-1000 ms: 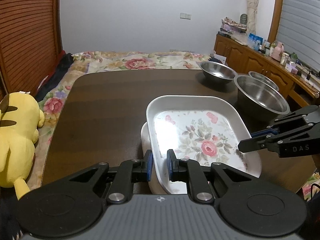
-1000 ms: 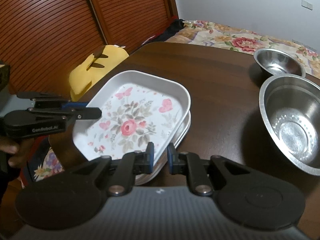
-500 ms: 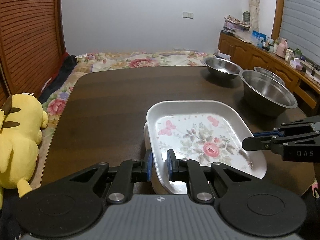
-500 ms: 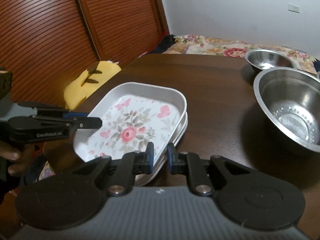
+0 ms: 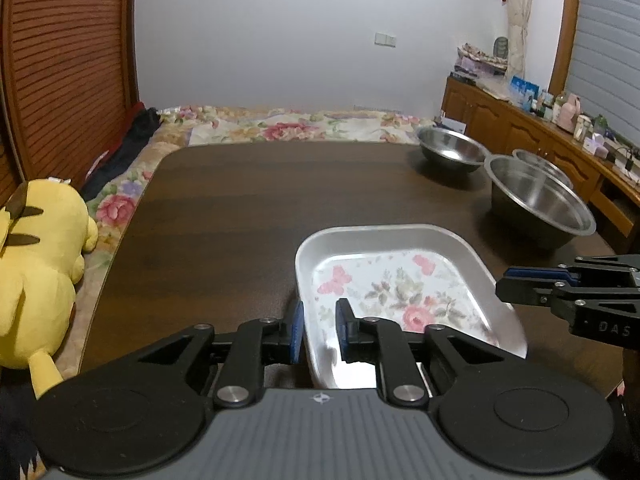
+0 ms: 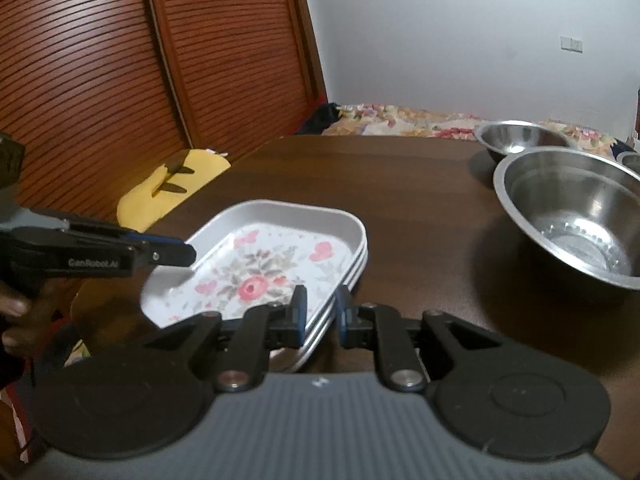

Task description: Organize plates and bowls

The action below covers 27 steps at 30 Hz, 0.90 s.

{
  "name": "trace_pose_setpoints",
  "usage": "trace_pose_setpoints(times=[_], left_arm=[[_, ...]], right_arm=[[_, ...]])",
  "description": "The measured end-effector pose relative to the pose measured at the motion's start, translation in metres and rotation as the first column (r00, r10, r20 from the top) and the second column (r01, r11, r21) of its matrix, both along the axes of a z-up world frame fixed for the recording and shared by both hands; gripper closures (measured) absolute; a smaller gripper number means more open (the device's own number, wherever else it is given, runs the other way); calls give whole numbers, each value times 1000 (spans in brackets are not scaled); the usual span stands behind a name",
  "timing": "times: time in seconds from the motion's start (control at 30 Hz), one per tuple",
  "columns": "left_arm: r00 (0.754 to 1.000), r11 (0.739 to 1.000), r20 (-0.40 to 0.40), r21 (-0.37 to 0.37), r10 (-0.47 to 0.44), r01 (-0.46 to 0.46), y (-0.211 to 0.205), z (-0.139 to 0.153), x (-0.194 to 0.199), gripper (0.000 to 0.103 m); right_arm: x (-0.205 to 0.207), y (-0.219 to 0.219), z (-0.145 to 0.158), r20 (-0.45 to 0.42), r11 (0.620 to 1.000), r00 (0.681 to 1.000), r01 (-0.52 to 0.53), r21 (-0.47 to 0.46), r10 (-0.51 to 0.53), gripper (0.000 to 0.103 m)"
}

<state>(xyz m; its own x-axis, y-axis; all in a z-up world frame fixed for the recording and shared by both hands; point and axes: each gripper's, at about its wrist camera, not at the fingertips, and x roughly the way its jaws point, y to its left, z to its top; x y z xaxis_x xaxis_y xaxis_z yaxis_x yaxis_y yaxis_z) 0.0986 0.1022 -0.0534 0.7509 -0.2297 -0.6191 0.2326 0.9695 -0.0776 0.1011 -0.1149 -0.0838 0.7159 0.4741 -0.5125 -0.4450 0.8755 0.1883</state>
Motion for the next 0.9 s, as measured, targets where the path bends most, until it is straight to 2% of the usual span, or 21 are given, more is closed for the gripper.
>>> trace_pose_setpoints(times=[0.03, 0.2, 0.27, 0.33, 0.4, 0.5, 0.6, 0.9], left_arm=[[1000, 1000, 7, -4, -2, 2, -1, 3, 0, 77], [998, 1000, 58, -16, -17, 18, -13, 18, 1, 51], [996, 999, 82, -19, -28, 30, -22, 23, 3, 43], [994, 999, 98, -17, -43, 45, -32, 27, 6, 42], [993, 998, 107, -15, -58, 60, -46, 29, 11, 31], [987, 994, 122, -24, -100, 104, -68, 28, 20, 24], [980, 987, 125, -28, -154, 159, -93, 25, 30, 23], [959, 967, 133, -14, -251, 255, -157, 22, 59, 24]], right_arm=[[-1, 0, 2, 11, 1000, 1000, 3, 0, -3, 86], [-5, -14, 14, 52, 999, 998, 24, 23, -25, 86], [-7, -21, 18, 70, 999, 997, 40, 30, -42, 86], [-8, -33, 23, 80, 997, 995, 60, 53, -64, 85], [-8, -48, 27, 92, 993, 991, 90, 75, -97, 79], [-8, -73, 32, 111, 985, 982, 139, 100, -150, 74], [-8, -99, 34, 135, 975, 970, 186, 125, -203, 63], [13, -158, 22, 162, 932, 921, 337, 132, -355, 60]])
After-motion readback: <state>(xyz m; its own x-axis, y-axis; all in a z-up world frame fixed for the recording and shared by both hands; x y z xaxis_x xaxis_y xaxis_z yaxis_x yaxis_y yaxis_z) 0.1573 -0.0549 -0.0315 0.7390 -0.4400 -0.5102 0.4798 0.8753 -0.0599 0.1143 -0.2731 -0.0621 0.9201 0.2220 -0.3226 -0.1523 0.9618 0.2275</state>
